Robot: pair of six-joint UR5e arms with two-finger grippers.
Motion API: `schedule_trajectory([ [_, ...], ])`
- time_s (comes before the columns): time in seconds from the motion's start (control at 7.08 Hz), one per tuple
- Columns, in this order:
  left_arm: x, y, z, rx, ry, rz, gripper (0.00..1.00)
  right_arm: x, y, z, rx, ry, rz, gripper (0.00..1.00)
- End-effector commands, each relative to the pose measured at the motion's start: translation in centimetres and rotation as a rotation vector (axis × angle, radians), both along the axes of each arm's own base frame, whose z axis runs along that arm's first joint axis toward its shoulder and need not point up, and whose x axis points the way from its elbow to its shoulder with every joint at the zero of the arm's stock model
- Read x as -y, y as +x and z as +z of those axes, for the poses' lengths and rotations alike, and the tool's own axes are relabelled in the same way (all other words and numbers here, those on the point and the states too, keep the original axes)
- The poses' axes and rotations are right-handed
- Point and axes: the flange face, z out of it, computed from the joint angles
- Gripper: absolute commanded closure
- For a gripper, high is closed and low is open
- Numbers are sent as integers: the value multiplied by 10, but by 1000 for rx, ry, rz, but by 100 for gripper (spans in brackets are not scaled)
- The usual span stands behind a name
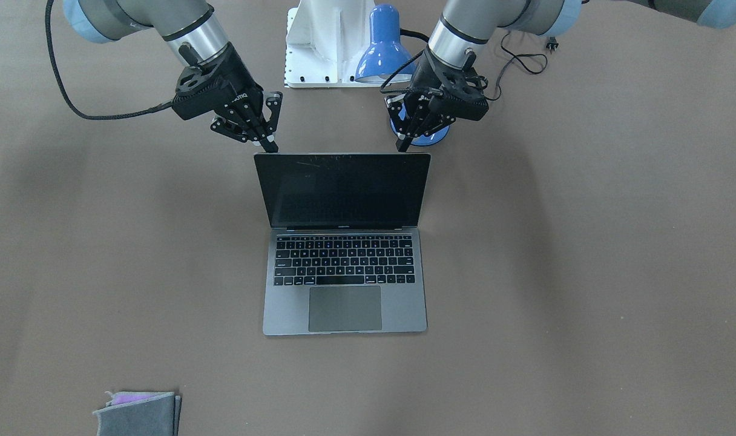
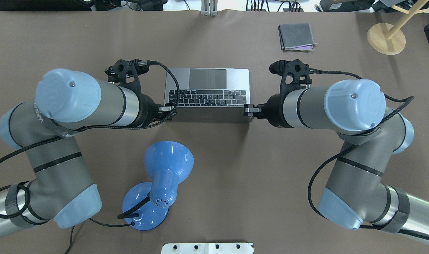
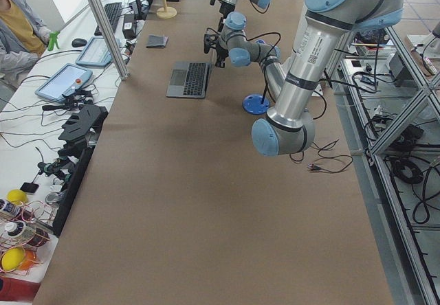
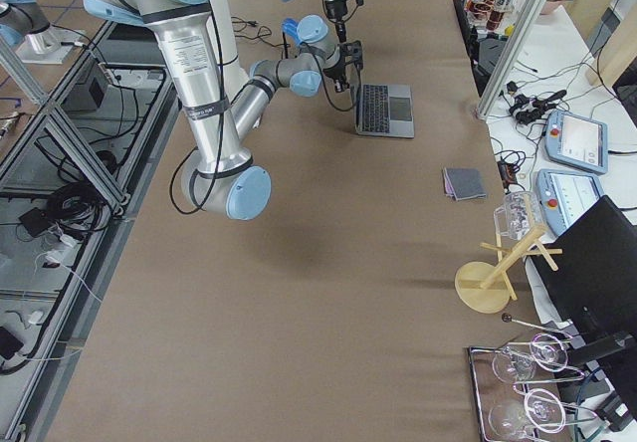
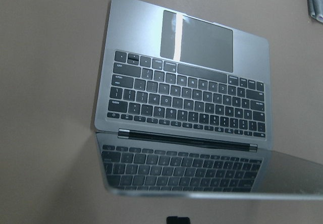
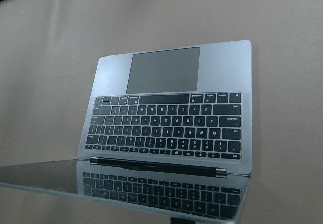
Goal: Close laptop
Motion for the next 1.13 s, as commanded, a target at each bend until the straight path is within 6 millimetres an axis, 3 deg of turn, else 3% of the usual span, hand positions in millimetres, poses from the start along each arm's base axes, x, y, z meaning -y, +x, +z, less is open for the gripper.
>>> schedule_trajectory([
  [0.0, 34, -3, -16, 9, 34, -45, 100, 19, 2, 2, -10, -9, 29, 100],
  [0.42, 82, 3, -19, 43, 29, -95, 100, 71, 5, 0, -23, -42, 68, 100],
  [0.85, 116, 27, -12, 92, 25, -131, 100, 142, -34, 3, -85, -97, 100, 100],
  [0.99, 131, 41, 1, 109, 22, -132, 100, 160, -43, 0, -94, -119, 90, 100],
])
